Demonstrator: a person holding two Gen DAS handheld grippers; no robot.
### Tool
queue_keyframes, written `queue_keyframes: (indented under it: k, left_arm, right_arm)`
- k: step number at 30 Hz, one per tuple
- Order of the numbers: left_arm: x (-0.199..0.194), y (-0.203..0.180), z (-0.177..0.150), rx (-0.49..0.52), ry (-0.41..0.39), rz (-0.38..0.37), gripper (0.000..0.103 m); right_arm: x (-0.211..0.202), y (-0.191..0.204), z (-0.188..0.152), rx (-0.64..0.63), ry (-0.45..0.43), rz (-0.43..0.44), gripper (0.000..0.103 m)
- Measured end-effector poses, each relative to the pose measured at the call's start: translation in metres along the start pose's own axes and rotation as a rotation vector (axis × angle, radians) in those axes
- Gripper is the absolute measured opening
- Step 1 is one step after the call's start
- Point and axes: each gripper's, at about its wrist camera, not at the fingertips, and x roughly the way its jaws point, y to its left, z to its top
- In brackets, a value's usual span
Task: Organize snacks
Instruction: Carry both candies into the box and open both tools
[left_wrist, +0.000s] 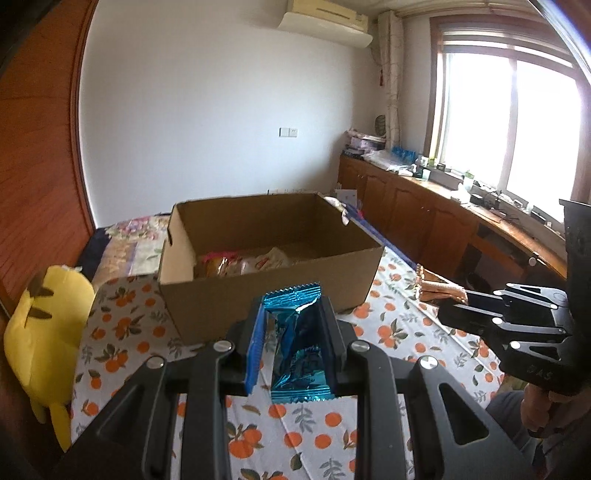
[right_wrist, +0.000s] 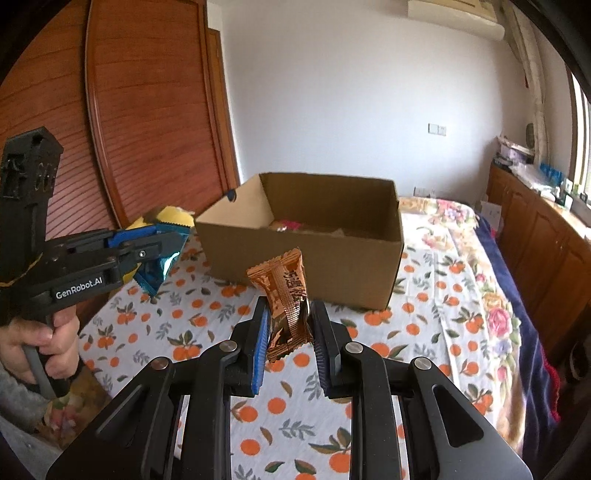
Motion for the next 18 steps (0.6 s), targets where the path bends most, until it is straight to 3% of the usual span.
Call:
queue_keyframes:
  k: [7,18]
  left_arm:
    - [0.006,0.002,0.025,0.011,-0.046,-0.015,0.025]
    - [0.050,0.039,0.052,-0.035,-0.058,0.006,0.025]
  right_arm:
    - [0.000,0.003,0.016,-0.047,-0.027,-0.019,0.020]
    - [0.037,0.004,0.050,-0.109,-0.040,0.005,0.020]
